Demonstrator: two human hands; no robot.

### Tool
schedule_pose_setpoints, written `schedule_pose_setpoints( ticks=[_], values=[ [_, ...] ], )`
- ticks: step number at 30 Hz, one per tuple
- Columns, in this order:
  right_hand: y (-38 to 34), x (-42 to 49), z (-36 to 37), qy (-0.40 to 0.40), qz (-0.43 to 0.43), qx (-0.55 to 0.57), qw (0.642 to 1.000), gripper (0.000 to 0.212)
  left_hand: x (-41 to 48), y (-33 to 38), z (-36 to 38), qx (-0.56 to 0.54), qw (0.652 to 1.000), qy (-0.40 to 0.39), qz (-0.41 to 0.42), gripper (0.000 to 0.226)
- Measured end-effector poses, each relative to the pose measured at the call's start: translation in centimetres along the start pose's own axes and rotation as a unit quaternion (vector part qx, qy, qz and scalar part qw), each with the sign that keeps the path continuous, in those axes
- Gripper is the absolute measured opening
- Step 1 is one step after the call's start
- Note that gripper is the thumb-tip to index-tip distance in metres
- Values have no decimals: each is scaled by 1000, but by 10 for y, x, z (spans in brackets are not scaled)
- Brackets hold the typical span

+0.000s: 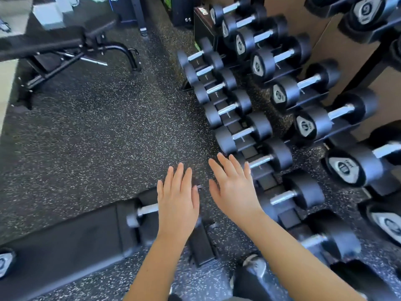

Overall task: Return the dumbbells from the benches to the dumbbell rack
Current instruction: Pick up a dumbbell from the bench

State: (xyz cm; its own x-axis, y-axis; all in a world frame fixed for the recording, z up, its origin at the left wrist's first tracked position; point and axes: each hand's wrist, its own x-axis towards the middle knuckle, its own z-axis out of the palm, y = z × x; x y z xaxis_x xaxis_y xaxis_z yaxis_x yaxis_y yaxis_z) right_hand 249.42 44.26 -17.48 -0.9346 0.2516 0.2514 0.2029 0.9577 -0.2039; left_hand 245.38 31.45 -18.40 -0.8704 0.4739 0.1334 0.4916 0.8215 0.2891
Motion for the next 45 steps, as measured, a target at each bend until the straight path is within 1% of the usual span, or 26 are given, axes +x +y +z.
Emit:
schedule_pose_setpoints(
  ticks=[2, 4, 7, 11, 14, 19, 23, 25, 27, 29, 31, 34, 37, 39, 42, 45],
  values=[
    [-45, -3, 15, -1, 5, -4, 1000, 50, -14, -55, -12, 14, 1000, -13, 15, 46],
    [-88, -7, 29, -1, 14, -8, 1000, 48, -30, -109, -24, 36, 999, -25, 27, 46],
    [-140, -15, 44, -13, 23, -3, 1000, 46, -50, -170, -43, 41, 998, -44, 17, 47],
    [-186, -24, 54, -28, 19, -10, 999, 50, -70, -208, -56, 32, 998, -59, 11, 47],
    [-203, -29, 58, -22, 10, -16, 1000, 45, -80, -222, -56, 22, 998, -62, 7, 47],
    [-211, -40, 67, -29, -13, -20, 999, 52, -90, -236, -47, 9, 997, -76, 9, 46],
    [-209, -46, 86, -40, -35, -14, 998, 51, -91, -247, -32, 6, 996, -91, 5, 46],
    [-206, -46, 99, -48, -44, -7, 998, 48, -89, -253, -21, 3, 995, -98, 3, 46],
    [-202, -44, 112, -70, -47, -6, 996, 44, -87, -258, -9, 3, 994, -106, 6, 42],
    [-195, -39, 127, -99, -48, -5, 994, 43, -82, -261, 5, -2, 994, -109, 10, 33],
    [-186, -32, 142, -131, -44, 2, 990, 45, -74, -265, 20, -9, 991, -130, 5, 40],
    [-172, -18, 171, -163, -46, -4, 986, 47, -63, -273, 48, -10, 987, -160, -5, 43],
    [-157, -8, 204, -174, -60, 5, 983, 48, -49, -280, 75, -12, 982, -186, -15, 46],
    [-150, -3, 229, -179, -65, 9, 982, 52, -41, -285, 96, -7, 980, -197, -5, 48],
    [-141, 1, 270, -194, -73, 10, 978, 46, -28, -294, 133, -3, 978, -210, 5, 48],
    [-133, -1, 314, -240, -73, 23, 968, 44, -22, -306, 176, 12, 977, -211, 20, 49]
  ],
)
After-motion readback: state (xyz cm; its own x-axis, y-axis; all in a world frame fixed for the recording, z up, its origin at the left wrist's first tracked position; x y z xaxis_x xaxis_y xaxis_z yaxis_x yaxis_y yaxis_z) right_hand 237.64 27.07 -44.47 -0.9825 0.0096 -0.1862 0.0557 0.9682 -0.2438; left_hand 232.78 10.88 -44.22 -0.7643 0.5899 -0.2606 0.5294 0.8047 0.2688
